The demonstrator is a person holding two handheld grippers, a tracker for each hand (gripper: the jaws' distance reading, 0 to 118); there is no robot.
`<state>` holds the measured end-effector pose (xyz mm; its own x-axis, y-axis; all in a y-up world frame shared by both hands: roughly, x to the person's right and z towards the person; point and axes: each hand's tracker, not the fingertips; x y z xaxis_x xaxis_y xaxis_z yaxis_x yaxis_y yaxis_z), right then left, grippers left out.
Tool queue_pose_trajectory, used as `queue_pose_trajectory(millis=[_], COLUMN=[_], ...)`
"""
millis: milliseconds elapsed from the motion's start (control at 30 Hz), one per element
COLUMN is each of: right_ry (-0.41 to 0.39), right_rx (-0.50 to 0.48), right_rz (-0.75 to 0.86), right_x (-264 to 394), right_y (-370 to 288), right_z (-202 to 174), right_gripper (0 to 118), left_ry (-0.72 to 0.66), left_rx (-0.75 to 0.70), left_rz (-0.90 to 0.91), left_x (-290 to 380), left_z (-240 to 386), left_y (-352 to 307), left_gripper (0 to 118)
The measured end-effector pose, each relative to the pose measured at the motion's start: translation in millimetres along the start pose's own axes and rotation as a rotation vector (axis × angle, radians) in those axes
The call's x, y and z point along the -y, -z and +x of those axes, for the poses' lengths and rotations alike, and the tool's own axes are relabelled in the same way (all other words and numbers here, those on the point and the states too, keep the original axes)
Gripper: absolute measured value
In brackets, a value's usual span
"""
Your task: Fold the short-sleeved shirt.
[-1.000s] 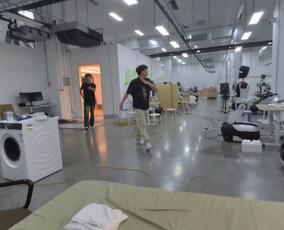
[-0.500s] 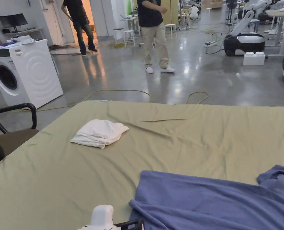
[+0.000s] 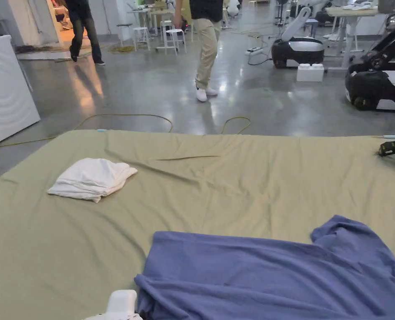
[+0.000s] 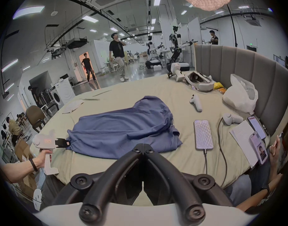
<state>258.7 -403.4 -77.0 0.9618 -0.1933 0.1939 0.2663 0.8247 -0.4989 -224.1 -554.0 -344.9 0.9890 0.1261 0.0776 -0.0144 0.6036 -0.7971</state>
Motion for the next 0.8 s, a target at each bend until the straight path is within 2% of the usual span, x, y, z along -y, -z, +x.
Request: queue_pose_trajectory(millis=[33, 67, 100, 133, 233, 367, 400, 433, 467, 500, 533, 567, 600, 633, 667, 767, 800], right_ry=[0.003, 0.008, 0.008, 0.023, 0.146, 0.177, 0.191, 0.204, 0.124, 0.08, 0.071, 0.074, 0.068, 0.008, -0.015, 0.02, 0.042], right_rx=[-0.002, -0.004, 0.009, 0.029, 0.056, 0.216, 0.218, 0.195, 0.221, 0.217, 0.204, 0.157, 0.167, 0.205, 0.202, 0.209, 0.212], right_rz=[-0.017, -0.054, -0.105, -0.124, -0.156, -0.321, -0.379, -0.428, -0.353, -0.35, -0.364, -0.339, -0.323, -0.36, -0.349, -0.331, -0.306], right_x=[-2, -3, -4, -2, 7, 16, 23, 29, 28, 27, 25, 24, 24, 23, 25, 27, 25], right_y=[15, 34, 58, 81, 146, 221, 234, 240, 232, 228, 226, 222, 222, 221, 224, 224, 216], right_z=[4, 10, 18, 26, 55, 77, 80, 80, 71, 69, 67, 65, 62, 51, 49, 51, 51], right_gripper=[3, 27, 59, 79, 76, 76, 73, 64, 63, 59, 40, 11, 11, 11, 11, 11, 11], left_ry=[0.033, 0.046, 0.048, 0.045, 0.066, 0.056, 0.045, 0.04, 0.037, 0.038, 0.043, 0.05, 0.058, 0.063, 0.064, 0.039, 0.022], left_rx=[-0.036, -0.047, -0.061, -0.065, -0.048, -0.021, -0.018, -0.017, -0.015, -0.016, -0.017, -0.019, -0.022, -0.024, -0.026, 0.001, 0.054], left_rz=[-0.007, -0.007, -0.015, -0.028, -0.092, -0.118, -0.12, -0.119, -0.119, -0.115, -0.111, -0.107, -0.105, -0.11, -0.119, -0.126, -0.043], left_x=[1, 1, 1, 0, -12, -17, -17, -16, -15, -14, -12, -11, -11, -13, -16, -22, -19], left_z=[5, 9, 12, 13, 10, 4, 2, 2, 2, 2, 2, 3, 4, 5, 5, -1, -6], left_y=[2, 5, 8, 10, 11, 11, 14, 14, 14, 14, 14, 15, 15, 14, 14, 4, -6], left_gripper=[10, 10, 10, 10, 10, 10, 10, 10, 10, 10, 10, 10, 10, 10, 10, 8, 8])
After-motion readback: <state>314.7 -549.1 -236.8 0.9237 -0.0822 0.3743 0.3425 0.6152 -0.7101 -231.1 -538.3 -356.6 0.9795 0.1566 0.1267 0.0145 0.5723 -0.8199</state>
